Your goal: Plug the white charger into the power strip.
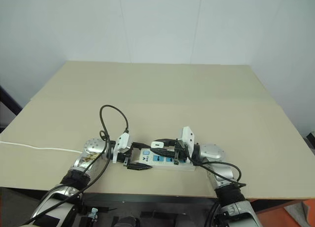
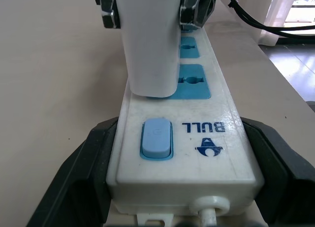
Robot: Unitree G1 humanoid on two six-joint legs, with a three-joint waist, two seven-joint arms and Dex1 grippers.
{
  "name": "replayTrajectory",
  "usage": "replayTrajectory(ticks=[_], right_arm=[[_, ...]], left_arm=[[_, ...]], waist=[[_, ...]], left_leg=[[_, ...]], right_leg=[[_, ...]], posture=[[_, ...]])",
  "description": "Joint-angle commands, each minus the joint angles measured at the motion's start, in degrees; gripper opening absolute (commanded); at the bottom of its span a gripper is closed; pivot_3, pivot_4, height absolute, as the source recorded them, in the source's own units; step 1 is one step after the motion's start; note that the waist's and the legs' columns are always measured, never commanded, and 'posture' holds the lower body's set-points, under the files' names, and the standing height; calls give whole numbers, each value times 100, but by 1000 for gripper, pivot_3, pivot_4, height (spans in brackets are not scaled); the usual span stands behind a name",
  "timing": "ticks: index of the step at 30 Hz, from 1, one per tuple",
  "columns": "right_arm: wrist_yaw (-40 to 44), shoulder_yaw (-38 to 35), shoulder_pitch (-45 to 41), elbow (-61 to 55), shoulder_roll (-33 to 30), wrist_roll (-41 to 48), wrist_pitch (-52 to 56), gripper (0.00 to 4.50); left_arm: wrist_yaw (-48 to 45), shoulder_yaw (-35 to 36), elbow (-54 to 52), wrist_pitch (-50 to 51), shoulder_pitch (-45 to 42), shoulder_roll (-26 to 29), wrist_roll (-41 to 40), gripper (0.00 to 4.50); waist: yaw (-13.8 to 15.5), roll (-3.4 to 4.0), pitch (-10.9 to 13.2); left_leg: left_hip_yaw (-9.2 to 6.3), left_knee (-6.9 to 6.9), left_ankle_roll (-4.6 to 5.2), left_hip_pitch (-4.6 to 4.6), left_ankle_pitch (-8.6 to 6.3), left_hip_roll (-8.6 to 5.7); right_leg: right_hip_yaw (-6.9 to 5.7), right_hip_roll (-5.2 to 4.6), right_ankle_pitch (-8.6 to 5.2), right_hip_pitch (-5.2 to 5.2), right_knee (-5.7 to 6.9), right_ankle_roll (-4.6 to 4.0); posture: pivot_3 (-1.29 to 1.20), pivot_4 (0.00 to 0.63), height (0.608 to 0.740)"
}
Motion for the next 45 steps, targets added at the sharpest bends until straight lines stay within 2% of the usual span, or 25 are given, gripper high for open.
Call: replayTrajectory(ticks=[1,6,16,25,35,37,39,41,45], right_arm=[[16,-154,230,486,-437,-269,17,1152],[109,-32,168,585,-490,-319,-18,1152],[258,769,-230,584,-248,-669,244,1152],[290,856,-235,652,-277,-698,445,1152],[263,832,-227,288,-335,-714,827,4480],[271,806,-249,292,-353,-733,836,4480],[270,781,-258,290,-359,-749,825,4500],[258,763,-259,285,-359,-767,790,4500],[136,660,-284,226,-344,-766,668,4500]], left_arm=[[-123,-112,112,67,122,155,91,3280],[-105,-111,122,61,115,188,87,3280],[-51,-151,67,77,143,210,52,3280],[-27,-158,23,105,169,225,36,3280],[47,-151,-8,125,183,202,26,3280],[129,-146,-50,224,187,199,38,3280],[132,-114,-131,351,167,212,-20,4023],[162,11,-347,539,139,217,-193,4488],[13,190,-1043,1021,171,486,-515,4488]], waist=[[0,0,0],[5,-2,-2],[-50,-5,-18],[-59,-4,-41],[-58,-10,-47],[-57,-10,-47],[-57,-10,-47],[-58,-10,-47],[-59,-12,-45]], left_leg=[[0,0,0,4,0,0],[-2,-1,0,15,-1,0],[-2,-11,0,36,-1,4],[-1,-16,0,44,-1,6],[0,-18,-1,45,-2,7],[0,-18,-1,45,-2,7],[0,-18,-1,45,-2,7],[0,-18,-1,44,-2,7],[0,-18,-2,40,-2,7]], right_leg=[[0,0,0,4,-1,0],[-3,-1,-3,17,-2,3],[-2,3,-5,23,1,-1],[1,5,-9,27,1,-4],[1,6,-11,27,0,-5],[1,6,-11,27,0,-5],[1,6,-11,27,-1,-5],[1,6,-11,26,0,-4],[1,6,-11,22,-1,-4]], posture=[[0,150,740],[0,150,740],[0,150,740],[0,150,740],[0,150,740],[0,150,740],[0,150,740],[0,150,740],[0,150,740]])
